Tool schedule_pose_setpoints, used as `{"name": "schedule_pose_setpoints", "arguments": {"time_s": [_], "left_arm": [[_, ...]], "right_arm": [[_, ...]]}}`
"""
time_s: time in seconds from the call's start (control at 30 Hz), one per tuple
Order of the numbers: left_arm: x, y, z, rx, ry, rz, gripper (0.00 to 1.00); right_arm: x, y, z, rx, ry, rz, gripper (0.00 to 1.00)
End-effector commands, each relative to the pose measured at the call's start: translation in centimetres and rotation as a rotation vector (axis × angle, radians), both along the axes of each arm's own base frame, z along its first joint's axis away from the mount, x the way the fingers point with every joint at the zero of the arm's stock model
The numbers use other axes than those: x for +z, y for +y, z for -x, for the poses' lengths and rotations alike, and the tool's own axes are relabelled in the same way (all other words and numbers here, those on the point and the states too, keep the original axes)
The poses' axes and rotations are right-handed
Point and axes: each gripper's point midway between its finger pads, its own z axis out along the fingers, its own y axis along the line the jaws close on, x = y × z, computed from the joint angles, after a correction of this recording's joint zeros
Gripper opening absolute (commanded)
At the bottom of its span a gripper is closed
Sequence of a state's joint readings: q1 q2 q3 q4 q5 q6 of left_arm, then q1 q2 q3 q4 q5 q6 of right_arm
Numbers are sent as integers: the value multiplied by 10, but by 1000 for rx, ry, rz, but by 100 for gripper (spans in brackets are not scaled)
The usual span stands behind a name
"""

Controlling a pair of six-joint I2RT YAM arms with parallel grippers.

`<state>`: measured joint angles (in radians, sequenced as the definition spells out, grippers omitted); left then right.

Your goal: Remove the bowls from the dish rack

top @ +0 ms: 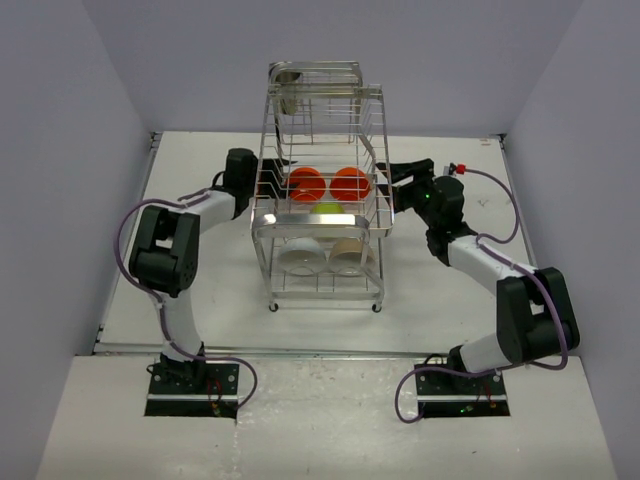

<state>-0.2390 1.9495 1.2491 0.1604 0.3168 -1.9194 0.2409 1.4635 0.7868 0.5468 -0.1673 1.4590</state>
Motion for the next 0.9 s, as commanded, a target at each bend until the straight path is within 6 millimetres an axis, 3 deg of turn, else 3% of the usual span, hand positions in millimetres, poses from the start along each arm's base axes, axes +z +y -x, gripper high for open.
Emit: {"name": "schedule_pose_setpoints", "arguments": {"time_s": [0.0, 0.13, 0.33, 0.5, 0.67, 0.8, 0.87], "left_arm": [[9, -3, -13, 30, -24, 12, 59], [6, -2, -17, 40, -20, 11, 57], [4, -3, -23, 51, -23, 13, 45], [8, -9, -30, 51, -32, 28, 35], [2, -11, -31, 48, -22, 31, 23], [1, -13, -30, 48, -26, 49, 2], [-2, -12, -29, 48, -19, 48, 0]], "right_arm": [[17, -3, -6, -28, -44, -39, 69], [12, -3, -11, -41, -21, -72, 68], [21, -4, -14, -49, -48, -48, 67], [15, -1, -17, -47, -21, -58, 67], [11, 7, -21, -28, -5, -76, 68], [12, 12, -25, -17, -4, -71, 70], [12, 14, -26, -17, 9, -75, 72]]}}
